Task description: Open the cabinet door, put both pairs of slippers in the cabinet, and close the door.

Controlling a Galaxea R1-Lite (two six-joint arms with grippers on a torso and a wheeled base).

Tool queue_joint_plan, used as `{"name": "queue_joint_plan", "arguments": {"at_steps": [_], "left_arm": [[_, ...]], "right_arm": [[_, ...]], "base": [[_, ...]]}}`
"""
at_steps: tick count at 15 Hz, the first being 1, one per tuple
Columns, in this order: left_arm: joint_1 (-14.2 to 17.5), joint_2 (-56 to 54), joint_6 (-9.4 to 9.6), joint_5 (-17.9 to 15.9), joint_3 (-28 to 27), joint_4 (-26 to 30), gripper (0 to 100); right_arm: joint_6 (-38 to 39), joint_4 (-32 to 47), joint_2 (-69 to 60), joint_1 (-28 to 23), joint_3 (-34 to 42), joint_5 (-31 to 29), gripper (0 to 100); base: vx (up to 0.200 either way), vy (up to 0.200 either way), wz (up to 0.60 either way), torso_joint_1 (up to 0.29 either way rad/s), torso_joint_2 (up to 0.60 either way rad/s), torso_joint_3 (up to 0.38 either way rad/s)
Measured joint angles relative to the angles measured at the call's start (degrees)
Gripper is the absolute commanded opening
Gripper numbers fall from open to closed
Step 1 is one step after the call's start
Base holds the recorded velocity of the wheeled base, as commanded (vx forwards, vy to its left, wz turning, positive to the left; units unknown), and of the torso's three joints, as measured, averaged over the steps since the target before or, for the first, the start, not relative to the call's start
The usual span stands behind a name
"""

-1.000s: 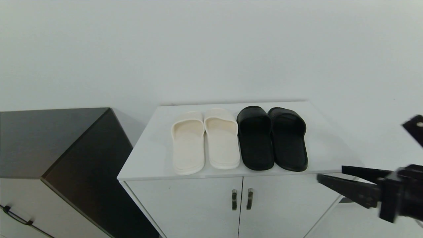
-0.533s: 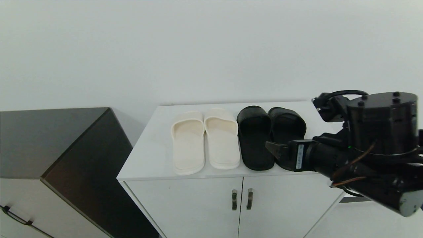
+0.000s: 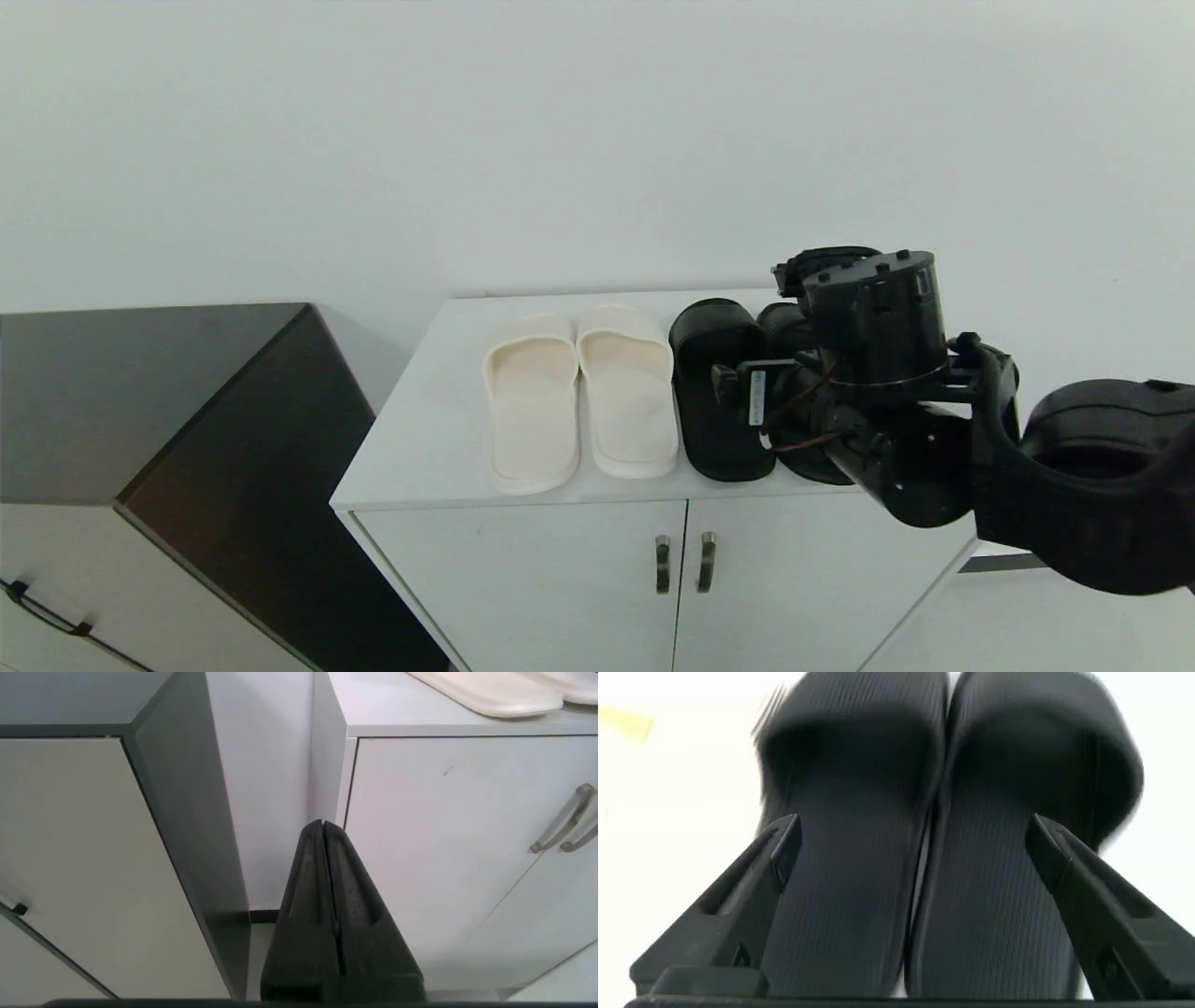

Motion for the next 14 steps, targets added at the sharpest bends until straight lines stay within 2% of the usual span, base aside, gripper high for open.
{"name": "queue_joint_plan", "arguments": {"at_steps": [3, 12, 13, 14], "left_arm": [[0.02, 0.0, 0.0, 0.0, 0.0, 0.0, 0], [0.0, 0.0, -0.01, 0.0, 0.0, 0.0, 0], [0.0, 0.0, -0.04, -0.02, 0.0, -0.02, 0], [0.0, 0.0, -0.06, 0.0, 0.0, 0.0, 0]], "right_arm": [[-1.91, -4.9, 4.11, -2.65, -2.69, -0.46, 100], [-7.01, -13.14, 12.65, -7.85, -7.38, -1.06, 100], [-7.14, -13.89, 13.26, -8.01, -7.88, -1.1, 0], [-7.25, -14.46, 13.79, -8.12, -8.23, -1.07, 0]], "base": [[0.0, 0.0, 0.0, 0.0, 0.0, 0.0], [0.0, 0.0, 0.0, 0.0, 0.0, 0.0], [0.0, 0.0, 0.0, 0.0, 0.0, 0.0], [0.0, 0.0, 0.0, 0.0, 0.0, 0.0]]}}
